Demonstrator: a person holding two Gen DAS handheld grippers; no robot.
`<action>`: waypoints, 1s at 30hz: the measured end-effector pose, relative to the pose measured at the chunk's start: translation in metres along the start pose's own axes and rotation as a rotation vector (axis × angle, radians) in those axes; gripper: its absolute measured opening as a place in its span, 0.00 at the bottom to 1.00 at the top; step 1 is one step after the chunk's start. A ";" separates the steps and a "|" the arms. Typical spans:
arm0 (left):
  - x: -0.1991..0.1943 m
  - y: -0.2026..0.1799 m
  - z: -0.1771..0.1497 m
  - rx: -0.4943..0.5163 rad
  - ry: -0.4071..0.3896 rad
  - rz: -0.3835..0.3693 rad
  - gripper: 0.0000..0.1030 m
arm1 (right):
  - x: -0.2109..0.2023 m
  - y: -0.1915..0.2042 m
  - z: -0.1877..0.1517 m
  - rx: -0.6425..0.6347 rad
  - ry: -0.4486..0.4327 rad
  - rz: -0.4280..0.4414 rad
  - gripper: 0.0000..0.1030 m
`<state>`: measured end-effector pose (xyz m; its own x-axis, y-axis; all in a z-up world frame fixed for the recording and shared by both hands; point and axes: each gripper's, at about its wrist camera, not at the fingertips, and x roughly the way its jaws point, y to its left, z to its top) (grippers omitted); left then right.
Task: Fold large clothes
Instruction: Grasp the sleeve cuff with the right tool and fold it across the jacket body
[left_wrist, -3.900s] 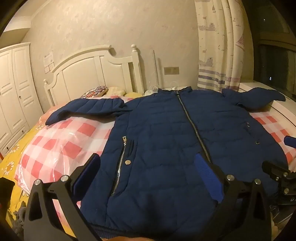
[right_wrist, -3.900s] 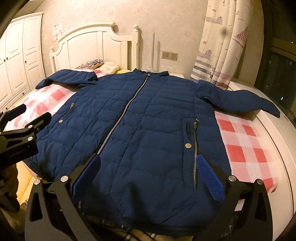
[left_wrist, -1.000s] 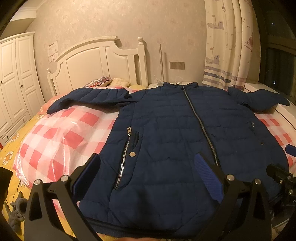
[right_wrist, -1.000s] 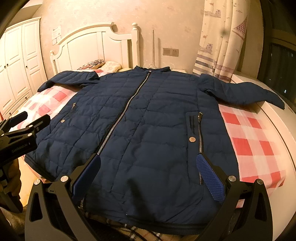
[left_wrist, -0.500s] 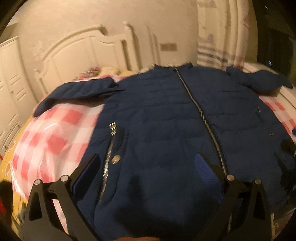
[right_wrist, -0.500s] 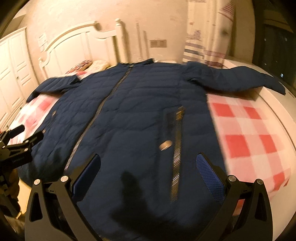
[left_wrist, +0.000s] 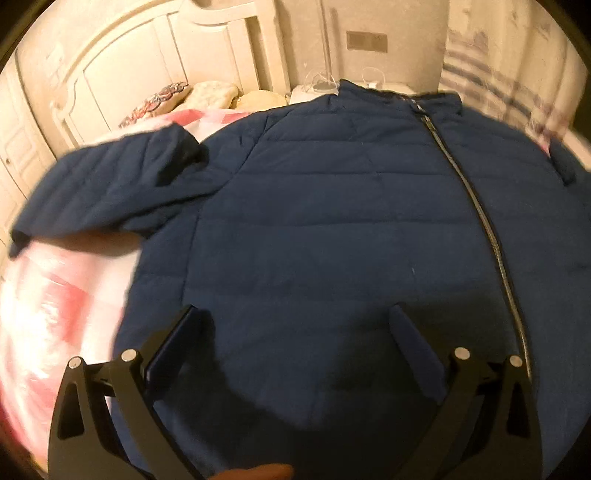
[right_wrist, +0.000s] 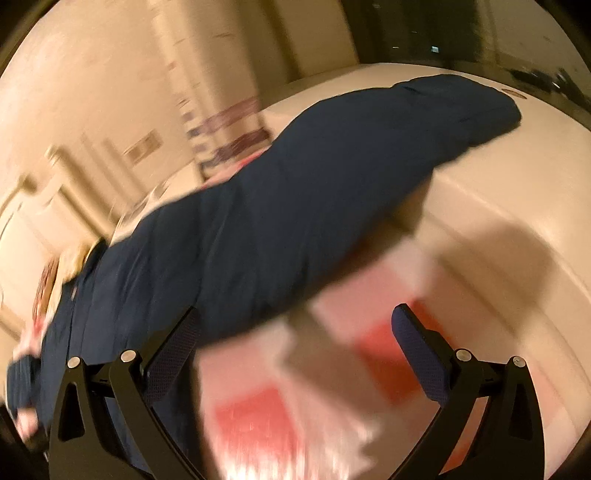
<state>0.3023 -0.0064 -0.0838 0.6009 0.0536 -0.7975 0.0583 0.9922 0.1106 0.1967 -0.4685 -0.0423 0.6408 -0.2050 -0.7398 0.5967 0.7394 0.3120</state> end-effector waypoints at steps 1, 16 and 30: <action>0.001 0.003 -0.002 -0.016 -0.007 -0.018 0.98 | 0.007 0.000 0.008 0.014 -0.002 -0.005 0.96; 0.004 0.004 -0.003 -0.048 -0.005 -0.069 0.98 | -0.036 0.145 -0.003 -0.375 -0.236 0.197 0.38; 0.002 0.006 -0.004 -0.053 -0.007 -0.077 0.98 | -0.001 0.225 -0.118 -0.666 0.261 0.364 0.90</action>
<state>0.3008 0.0000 -0.0873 0.6020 -0.0235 -0.7981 0.0624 0.9979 0.0177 0.2732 -0.2266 -0.0421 0.5571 0.2180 -0.8013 -0.0946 0.9753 0.1996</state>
